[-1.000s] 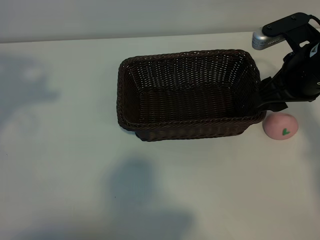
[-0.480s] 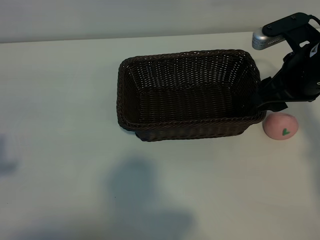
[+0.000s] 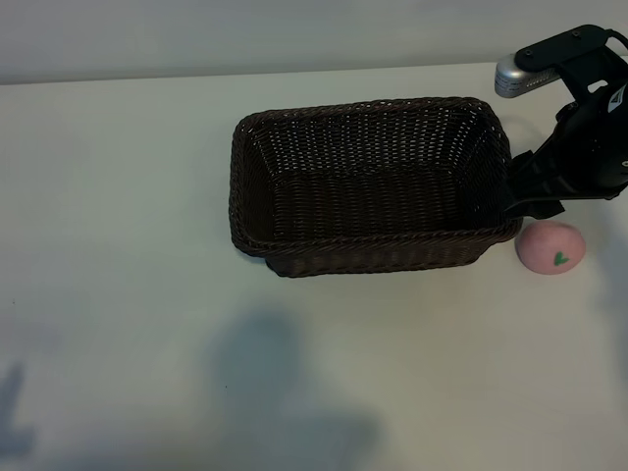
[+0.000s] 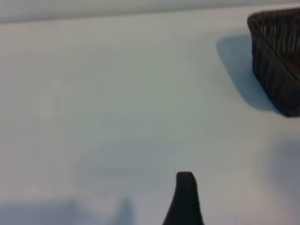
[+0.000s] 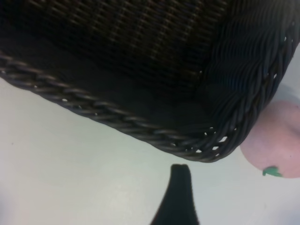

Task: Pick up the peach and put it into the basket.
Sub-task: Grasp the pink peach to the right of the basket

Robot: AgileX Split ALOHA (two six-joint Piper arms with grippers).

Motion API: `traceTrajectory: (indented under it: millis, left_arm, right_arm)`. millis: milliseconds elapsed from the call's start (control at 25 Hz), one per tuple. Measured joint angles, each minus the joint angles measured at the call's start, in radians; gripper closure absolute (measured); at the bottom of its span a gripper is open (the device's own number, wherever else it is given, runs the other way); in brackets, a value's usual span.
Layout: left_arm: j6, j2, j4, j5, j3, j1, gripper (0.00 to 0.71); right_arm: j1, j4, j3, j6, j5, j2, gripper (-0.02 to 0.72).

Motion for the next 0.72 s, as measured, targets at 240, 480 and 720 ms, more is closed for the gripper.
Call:
traceTrajectory:
  millis: [240,480,720]
  left_arm:
    - [0.050,-0.046,-0.017,0.039,0.063,0.000,0.114]
    - [0.055,-0.047,-0.033,0.049,0.071,0.000,0.140]
    - [0.056,-0.047,-0.033,0.052,0.071,0.000,0.155]
  right_arm:
    - [0.000,0.000,0.000,0.000,0.000,0.000,0.108]
    - [0.000,0.000,0.000,0.004,0.000,0.000,0.108]
    - [-0.004,-0.066,0.000,0.090,-0.007,0.000,0.108]
